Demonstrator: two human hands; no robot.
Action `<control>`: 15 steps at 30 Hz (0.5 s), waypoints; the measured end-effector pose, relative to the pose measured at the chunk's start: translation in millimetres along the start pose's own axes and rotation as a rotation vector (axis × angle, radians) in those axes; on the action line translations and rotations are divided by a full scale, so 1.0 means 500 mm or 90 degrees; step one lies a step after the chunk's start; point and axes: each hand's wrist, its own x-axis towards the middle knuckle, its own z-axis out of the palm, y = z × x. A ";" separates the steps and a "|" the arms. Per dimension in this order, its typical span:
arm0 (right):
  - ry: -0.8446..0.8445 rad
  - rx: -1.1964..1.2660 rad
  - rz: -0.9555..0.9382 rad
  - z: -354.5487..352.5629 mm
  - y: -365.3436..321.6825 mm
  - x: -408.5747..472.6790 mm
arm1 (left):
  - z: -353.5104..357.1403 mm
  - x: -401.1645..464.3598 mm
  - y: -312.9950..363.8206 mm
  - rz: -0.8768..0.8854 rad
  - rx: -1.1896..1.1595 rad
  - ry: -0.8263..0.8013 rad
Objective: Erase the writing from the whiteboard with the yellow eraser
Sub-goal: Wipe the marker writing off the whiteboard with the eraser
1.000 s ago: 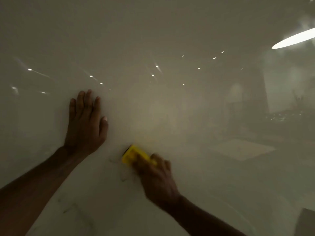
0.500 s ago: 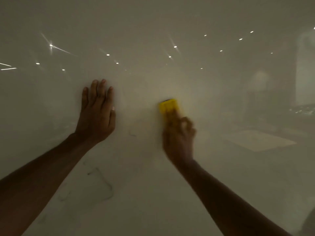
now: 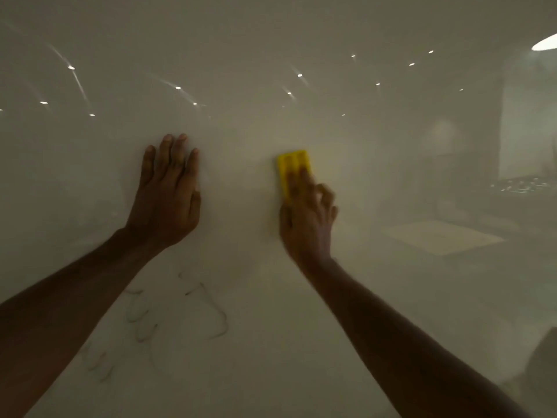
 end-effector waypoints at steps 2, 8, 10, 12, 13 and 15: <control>-0.099 0.010 -0.188 0.023 -0.040 -0.091 | 0.000 -0.005 -0.007 0.004 -0.006 0.006; -0.211 -0.050 -0.406 0.032 0.018 -0.201 | 0.007 -0.020 -0.012 0.015 -0.021 0.015; -0.124 -0.098 -0.166 0.027 0.080 -0.188 | 0.005 -0.022 -0.013 0.021 -0.032 0.015; -0.007 -0.091 0.137 0.017 0.136 -0.199 | 0.001 -0.024 -0.017 0.031 -0.038 0.016; 0.053 -0.059 0.289 0.012 0.147 -0.212 | -0.001 -0.025 -0.019 0.038 -0.042 0.014; 0.094 0.011 0.592 0.010 0.125 -0.237 | -0.002 -0.027 -0.022 0.046 -0.046 0.009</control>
